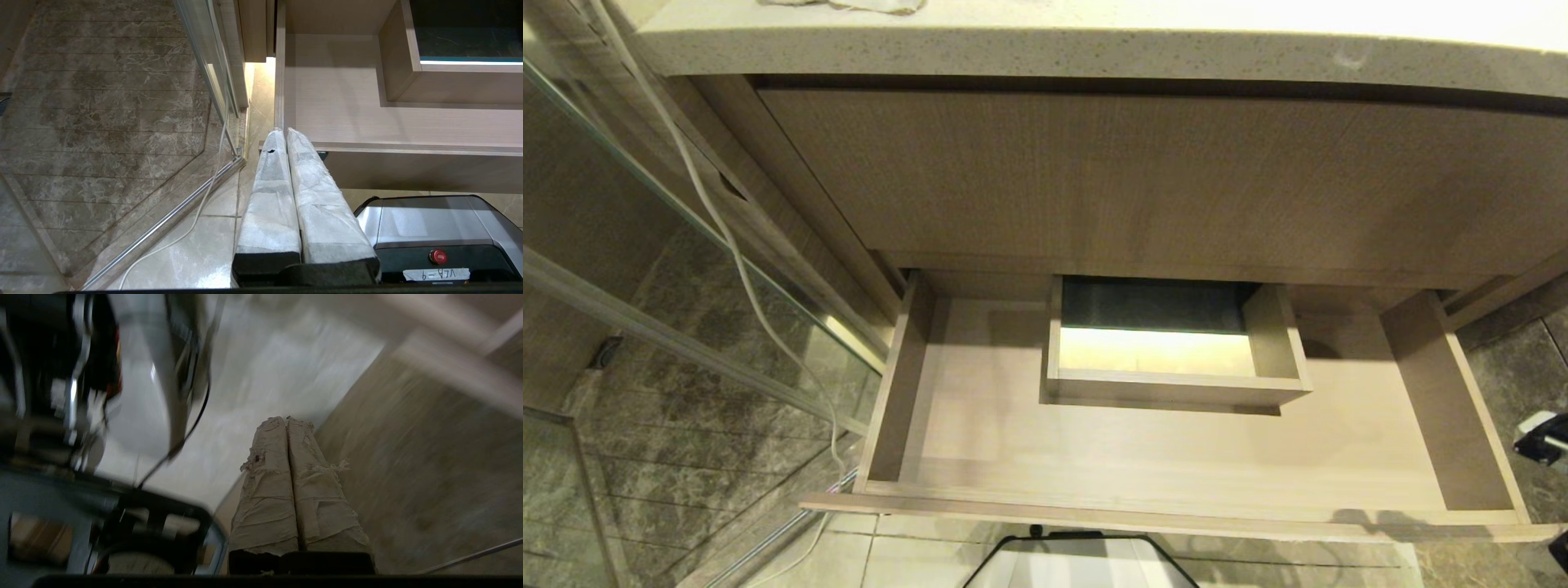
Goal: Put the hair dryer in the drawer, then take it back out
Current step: Close the drawer
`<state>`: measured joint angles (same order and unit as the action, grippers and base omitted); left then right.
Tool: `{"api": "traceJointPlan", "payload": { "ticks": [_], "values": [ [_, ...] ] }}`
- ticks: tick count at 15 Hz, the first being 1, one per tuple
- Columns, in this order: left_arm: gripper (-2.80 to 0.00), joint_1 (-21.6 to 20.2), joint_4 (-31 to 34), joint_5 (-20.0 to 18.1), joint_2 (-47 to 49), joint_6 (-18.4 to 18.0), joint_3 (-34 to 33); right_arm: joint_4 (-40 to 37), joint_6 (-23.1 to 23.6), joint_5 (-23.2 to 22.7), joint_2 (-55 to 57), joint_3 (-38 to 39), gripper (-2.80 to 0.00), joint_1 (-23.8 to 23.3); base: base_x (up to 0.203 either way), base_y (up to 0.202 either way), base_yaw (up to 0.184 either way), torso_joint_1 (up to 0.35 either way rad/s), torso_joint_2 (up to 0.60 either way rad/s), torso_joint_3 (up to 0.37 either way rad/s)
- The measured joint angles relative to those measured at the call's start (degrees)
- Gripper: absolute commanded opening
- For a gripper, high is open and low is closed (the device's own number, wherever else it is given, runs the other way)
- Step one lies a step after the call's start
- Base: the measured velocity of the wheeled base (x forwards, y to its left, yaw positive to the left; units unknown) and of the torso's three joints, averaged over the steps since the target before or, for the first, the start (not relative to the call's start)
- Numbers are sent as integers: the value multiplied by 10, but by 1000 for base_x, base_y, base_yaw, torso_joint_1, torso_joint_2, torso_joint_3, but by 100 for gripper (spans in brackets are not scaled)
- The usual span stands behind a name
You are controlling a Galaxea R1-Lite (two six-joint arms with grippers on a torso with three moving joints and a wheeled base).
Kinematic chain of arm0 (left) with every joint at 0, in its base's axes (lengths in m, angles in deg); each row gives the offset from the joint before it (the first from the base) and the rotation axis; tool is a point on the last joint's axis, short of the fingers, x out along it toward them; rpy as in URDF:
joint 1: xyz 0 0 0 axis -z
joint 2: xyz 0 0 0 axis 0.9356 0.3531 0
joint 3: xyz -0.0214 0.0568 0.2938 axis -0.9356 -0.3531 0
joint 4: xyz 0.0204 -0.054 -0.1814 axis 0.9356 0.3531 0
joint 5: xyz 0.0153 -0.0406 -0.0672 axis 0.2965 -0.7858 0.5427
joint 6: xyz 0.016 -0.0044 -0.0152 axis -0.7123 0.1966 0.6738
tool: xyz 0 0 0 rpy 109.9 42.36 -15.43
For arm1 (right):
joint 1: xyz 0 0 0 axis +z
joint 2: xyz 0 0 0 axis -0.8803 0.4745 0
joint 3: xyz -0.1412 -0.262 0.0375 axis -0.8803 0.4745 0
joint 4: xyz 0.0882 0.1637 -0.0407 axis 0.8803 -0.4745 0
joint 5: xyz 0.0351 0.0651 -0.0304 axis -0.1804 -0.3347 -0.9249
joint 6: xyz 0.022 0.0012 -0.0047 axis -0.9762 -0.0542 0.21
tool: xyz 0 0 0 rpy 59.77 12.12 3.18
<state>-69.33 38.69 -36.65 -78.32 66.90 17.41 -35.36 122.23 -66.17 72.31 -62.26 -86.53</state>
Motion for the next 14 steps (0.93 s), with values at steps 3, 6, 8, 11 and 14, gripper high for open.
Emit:
{"api": "traceJointPlan", "payload": {
  "ticks": [3, 6, 8, 11, 14],
  "values": [
    [-280, 0, 0, 0, 0, 0, 0, -21, 7, 48, 99, -4, -280, 1, 0, 0, 0, 0, 0, 0],
    [-280, 0, 0, 0, 0, 0, 0, -26, 14, 91, 195, -33, -280, -7, 0, 0, 0, 0, 0, 0],
    [-280, 0, 0, 0, 0, 0, 0, -25, 18, 100, 260, -73, -280, -14, 0, 0, 0, 0, 0, 0],
    [-280, 0, 0, 0, 0, 0, 0, -24, 30, 117, 345, -142, -280, -29, 0, 0, 0, 0, 0, 0],
    [-280, 0, 0, 0, 0, 0, 0, -21, 32, 117, 399, -198, -280, -48, 0, 0, 0, 0, 0, 0]
  ]
}}
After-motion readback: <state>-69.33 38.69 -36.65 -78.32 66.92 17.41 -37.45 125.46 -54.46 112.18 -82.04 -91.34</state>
